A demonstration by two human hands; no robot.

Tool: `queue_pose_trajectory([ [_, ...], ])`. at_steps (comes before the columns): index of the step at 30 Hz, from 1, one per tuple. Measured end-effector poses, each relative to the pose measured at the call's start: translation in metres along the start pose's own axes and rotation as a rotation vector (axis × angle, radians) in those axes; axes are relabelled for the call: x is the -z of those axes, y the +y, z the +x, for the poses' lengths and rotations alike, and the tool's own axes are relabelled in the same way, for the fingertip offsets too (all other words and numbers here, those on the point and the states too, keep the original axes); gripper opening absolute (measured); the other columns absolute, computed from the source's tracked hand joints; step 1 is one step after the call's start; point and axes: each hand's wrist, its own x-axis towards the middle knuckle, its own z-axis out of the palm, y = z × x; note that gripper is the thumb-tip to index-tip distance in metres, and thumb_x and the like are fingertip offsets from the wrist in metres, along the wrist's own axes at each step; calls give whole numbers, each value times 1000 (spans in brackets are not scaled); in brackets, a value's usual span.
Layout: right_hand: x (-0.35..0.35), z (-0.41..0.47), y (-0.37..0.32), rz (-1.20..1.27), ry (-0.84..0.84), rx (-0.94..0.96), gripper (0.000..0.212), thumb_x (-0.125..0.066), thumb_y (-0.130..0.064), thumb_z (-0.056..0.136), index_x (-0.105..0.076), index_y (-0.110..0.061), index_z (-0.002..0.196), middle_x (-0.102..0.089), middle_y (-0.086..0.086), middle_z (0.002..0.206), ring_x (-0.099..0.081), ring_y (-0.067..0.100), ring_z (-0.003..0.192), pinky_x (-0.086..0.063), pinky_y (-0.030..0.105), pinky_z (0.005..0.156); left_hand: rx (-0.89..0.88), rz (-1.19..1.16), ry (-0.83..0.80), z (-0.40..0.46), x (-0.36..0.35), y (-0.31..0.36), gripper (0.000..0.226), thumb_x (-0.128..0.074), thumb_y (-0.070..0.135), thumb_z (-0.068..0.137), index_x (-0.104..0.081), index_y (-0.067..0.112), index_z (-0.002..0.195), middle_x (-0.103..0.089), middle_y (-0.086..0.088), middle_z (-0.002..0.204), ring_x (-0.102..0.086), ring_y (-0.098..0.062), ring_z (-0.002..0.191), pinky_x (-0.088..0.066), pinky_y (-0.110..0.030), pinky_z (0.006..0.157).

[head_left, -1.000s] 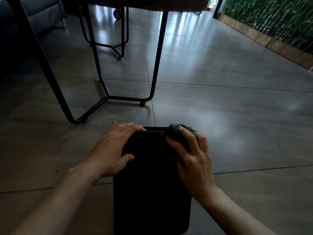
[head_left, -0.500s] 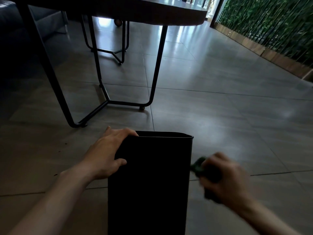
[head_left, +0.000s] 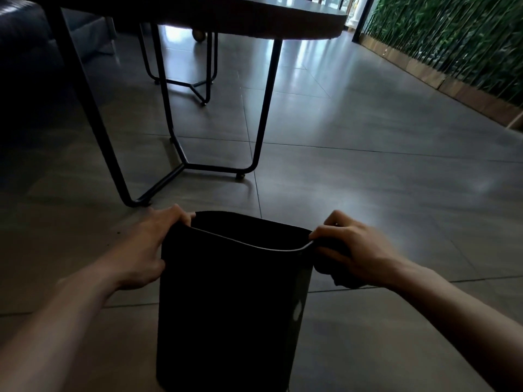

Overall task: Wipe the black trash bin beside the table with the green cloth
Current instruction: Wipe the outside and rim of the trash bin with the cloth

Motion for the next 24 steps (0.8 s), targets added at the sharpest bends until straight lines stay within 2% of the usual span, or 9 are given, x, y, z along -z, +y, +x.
queue_pose_trajectory([
  [3,9,-4,-15,-3,-14,8,21,-54,-54,95,-61,-48,114,-51,-15,105,-61,16,85,-54,40,73,57,54,47,-1,2,2,53,-80,9,73,-47,35,105,-53,6,144,-47,-22,132,-31,-39,112],
  [6,19,-7,-36,-19,5,-7,27,-47,-62,92,-62,-49,110,-49,-17,101,-60,13,81,-52,36,69,95,48,140,2,3,9,52,-70,-1,76,-50,33,109,-56,-3,140,-48,-29,132,-35,-42,110],
  [9,32,-4,-60,-69,56,-58,31,-45,-66,90,-64,-48,107,-49,-13,98,-59,15,81,-52,36,70,45,-71,268,6,8,26,56,-59,-3,80,-53,40,116,-56,9,140,-46,-19,137,-36,-45,114],
  [11,38,1,-75,-91,85,-112,26,-51,-63,93,-67,-47,105,-49,-12,98,-60,19,83,-54,39,74,-24,-170,319,8,10,45,44,-59,22,87,-52,44,125,-55,24,137,-48,-6,134,-42,-37,105],
  [13,42,7,-87,-116,97,-161,24,-54,-61,94,-69,-46,106,-50,-10,99,-61,23,88,-55,40,77,-118,-210,293,7,9,64,45,-57,46,88,-49,49,132,-53,30,136,-47,4,131,-40,-24,101],
  [15,43,15,-94,-160,107,-191,25,-54,-61,95,-70,-46,107,-49,-9,99,-61,26,91,-54,39,76,-176,-182,210,7,2,75,55,-61,54,85,-44,51,138,-51,32,137,-46,6,131,-40,-19,103],
  [18,40,20,-102,-197,152,-202,25,-53,-59,96,-70,-44,108,-49,-8,96,-55,23,83,-47,34,68,-189,-36,125,10,-7,76,71,-74,45,80,-40,50,142,-48,28,140,-41,2,134,-43,-32,108],
  [21,30,19,-104,-215,238,-145,24,-55,-55,97,-68,-43,112,-50,-9,97,-49,18,76,-39,30,60,-167,1,142,11,-7,68,72,-79,38,78,-43,50,140,-49,27,140,-41,1,134,-43,-36,109],
  [24,22,9,-98,26,383,-36,36,-65,-48,92,-62,-38,127,-55,-9,104,-58,15,86,-49,32,68,-130,-26,179,10,-4,58,69,-80,35,77,-46,49,136,-54,22,136,-47,-5,130,-45,-40,106],
])
